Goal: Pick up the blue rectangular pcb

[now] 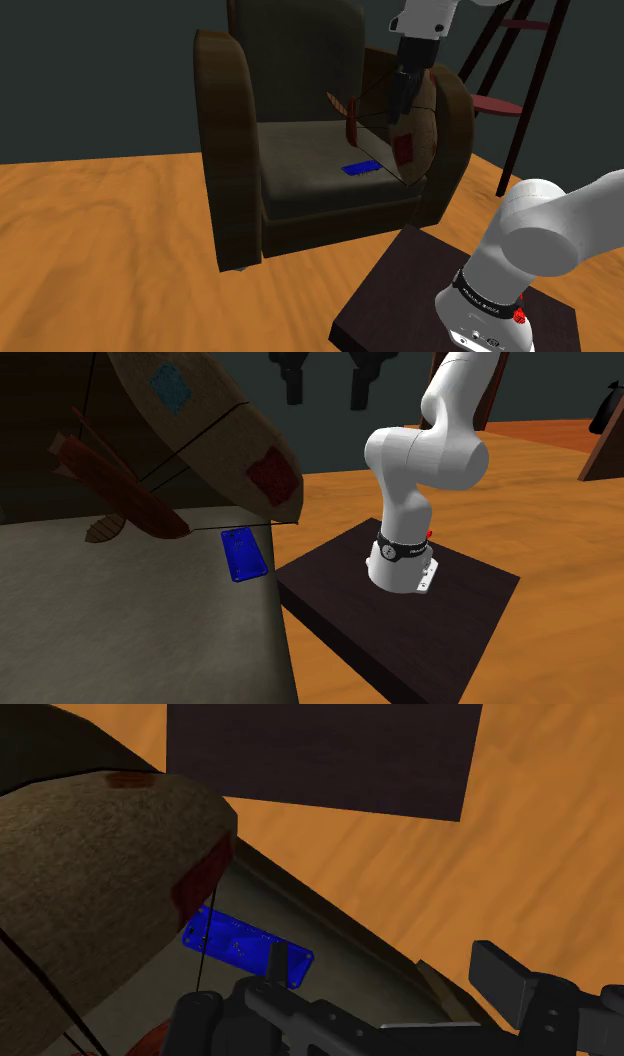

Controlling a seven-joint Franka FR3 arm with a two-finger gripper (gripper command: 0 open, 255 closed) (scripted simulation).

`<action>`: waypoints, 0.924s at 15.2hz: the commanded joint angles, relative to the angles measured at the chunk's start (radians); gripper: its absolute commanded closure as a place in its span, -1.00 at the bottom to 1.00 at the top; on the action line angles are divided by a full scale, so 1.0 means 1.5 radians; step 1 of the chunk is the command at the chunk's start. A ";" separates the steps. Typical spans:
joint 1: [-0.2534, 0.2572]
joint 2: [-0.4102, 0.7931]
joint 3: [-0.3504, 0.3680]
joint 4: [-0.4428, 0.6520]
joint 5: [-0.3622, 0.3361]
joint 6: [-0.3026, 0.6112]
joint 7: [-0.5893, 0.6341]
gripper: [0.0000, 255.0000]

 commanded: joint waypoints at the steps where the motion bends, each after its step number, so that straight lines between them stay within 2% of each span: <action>1: 0.000 0.000 0.000 0.000 0.000 0.000 0.000 -1.00; 7: 0.056 0.025 -0.097 -0.091 -0.070 0.123 -0.278 -1.00; 14: 0.124 0.125 -0.212 -0.136 -0.131 0.284 -0.594 -1.00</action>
